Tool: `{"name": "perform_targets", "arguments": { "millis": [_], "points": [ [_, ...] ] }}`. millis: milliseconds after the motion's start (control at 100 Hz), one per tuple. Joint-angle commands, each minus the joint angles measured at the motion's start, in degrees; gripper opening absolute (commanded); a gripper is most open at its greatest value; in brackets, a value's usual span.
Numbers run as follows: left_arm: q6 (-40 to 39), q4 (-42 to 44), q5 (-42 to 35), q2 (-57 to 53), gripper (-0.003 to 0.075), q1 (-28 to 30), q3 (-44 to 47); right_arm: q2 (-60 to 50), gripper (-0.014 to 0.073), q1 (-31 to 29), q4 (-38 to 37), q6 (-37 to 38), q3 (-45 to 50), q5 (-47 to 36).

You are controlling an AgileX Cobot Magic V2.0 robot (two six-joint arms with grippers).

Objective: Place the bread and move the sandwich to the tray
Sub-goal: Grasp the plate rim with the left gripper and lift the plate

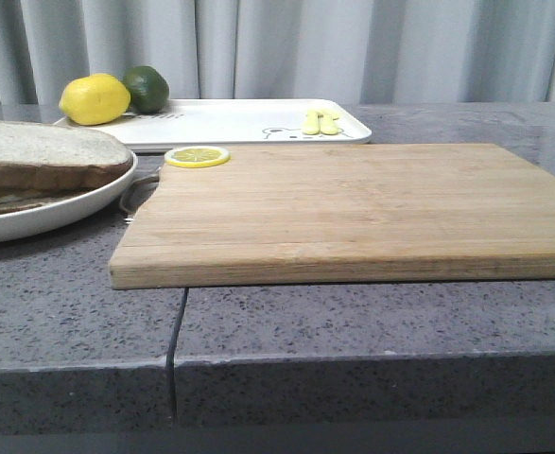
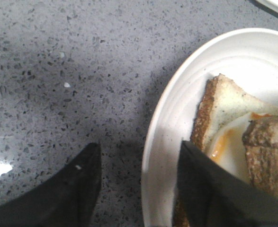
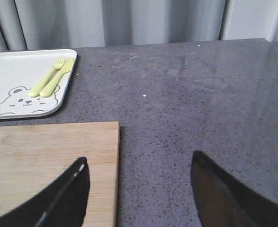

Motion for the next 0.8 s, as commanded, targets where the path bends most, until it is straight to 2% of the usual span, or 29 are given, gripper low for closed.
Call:
{"name": "perform_targets", "arguments": {
  "millis": [0,410,510,620,790],
  "points": [
    [-0.05,-1.63,-1.93,-0.69,0.0262,-0.47,-1.71,-0.33,0.0472,-0.45,-0.3,-0.03,-1.53,-4.14],
    [0.1,-1.63,-1.62,3.3,0.0231,-0.85,-1.62,-0.33,0.0472,-0.45,-0.3,-0.03,-1.53,-3.92],
    [0.72,-1.63,-1.48,3.3,0.015,-0.85,-1.62,-0.33,0.0472,-0.45,-0.3,-0.03,-1.53,-3.92],
    [1.5,-1.63,-0.97,3.3,-0.0013,-0.85,-1.62,-0.33,0.0472,-0.45,-0.3,-0.03,-1.53,-3.92],
    [1.63,-3.81,-0.64,3.3,-0.0019,-0.85,-1.62,-0.33,0.0472,-0.45,-0.3,-0.03,-1.53,-3.86]
  ]
}}
